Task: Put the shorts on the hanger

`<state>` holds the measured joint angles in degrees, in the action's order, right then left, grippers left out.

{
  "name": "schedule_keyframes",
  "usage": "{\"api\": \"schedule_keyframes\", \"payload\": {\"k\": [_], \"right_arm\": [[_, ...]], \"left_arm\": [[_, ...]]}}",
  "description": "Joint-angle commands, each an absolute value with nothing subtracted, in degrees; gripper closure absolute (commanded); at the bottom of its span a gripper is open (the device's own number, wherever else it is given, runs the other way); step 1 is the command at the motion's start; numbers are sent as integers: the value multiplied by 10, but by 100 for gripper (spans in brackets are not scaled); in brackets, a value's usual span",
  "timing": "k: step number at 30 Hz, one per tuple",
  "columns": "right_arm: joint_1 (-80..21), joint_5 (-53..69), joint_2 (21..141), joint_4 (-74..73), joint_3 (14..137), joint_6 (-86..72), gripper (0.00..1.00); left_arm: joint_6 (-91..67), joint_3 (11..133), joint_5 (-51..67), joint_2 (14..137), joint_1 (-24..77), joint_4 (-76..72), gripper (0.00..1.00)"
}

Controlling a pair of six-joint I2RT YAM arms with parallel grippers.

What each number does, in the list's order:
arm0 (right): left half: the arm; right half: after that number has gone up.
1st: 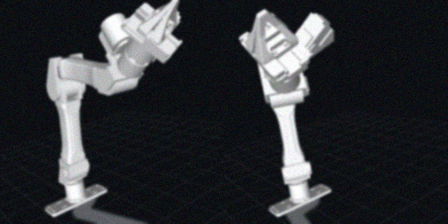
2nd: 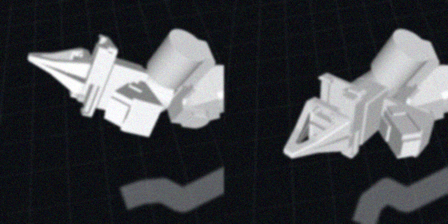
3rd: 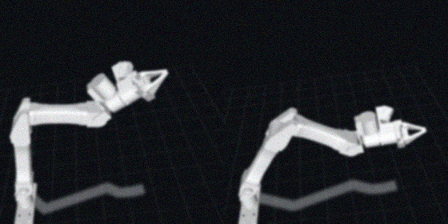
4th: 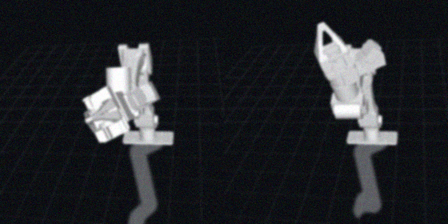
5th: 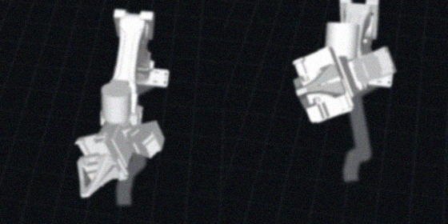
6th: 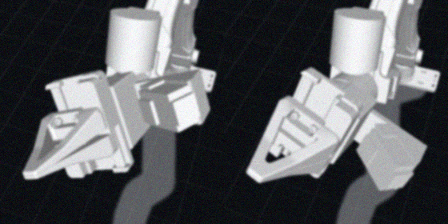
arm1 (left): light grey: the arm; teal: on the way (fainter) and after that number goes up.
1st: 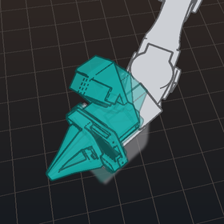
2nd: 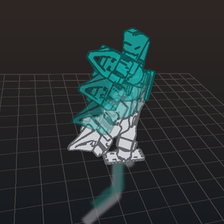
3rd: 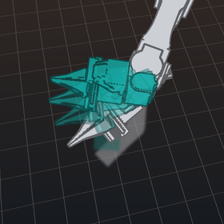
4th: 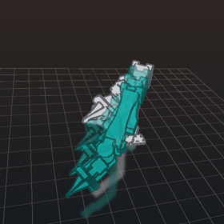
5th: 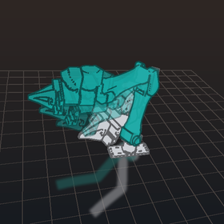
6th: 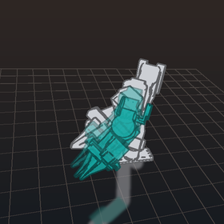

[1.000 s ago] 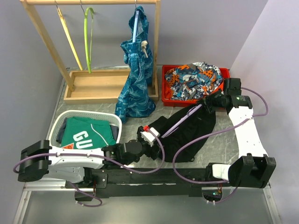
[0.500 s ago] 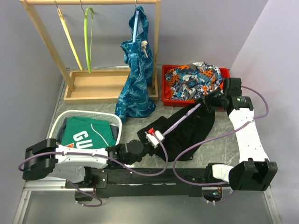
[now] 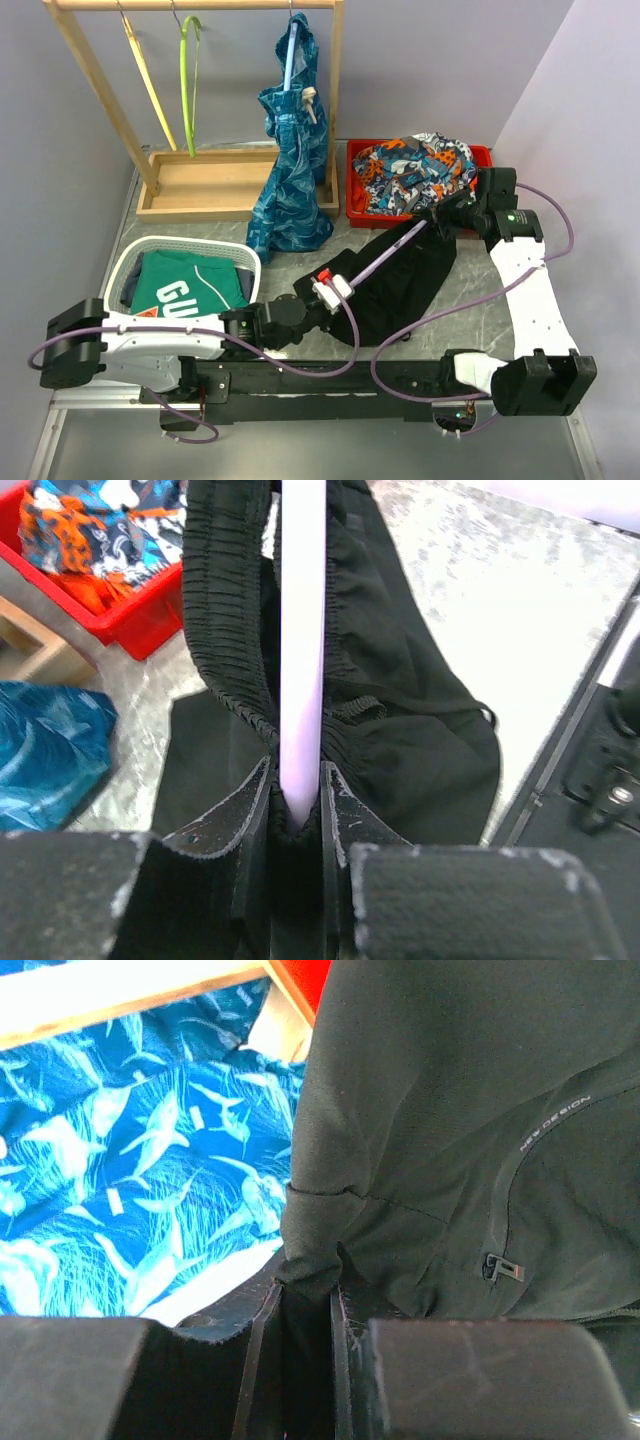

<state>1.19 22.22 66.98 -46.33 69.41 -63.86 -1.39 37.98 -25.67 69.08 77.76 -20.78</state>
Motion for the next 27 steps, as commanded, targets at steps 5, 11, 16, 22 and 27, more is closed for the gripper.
{"api": "schedule_keyframes", "payload": {"k": [5,11,16,22,27], "right_arm": [[4,243,611,-425,725,-548,13],[-17,144,572,-444,796,-491,0],[-19,58,518,-393,763,-449,0],[-19,84,512,-290,726,-432,1],[-19,90,568,-215,721,-425,3]], "left_arm": [[-129,447,-256,582,775,-87,99],[-178,500,-236,525,775,47,99],[-210,590,-213,479,775,164,99],[-203,740,-174,448,775,321,99],[-194,841,-153,427,775,399,99]]}}
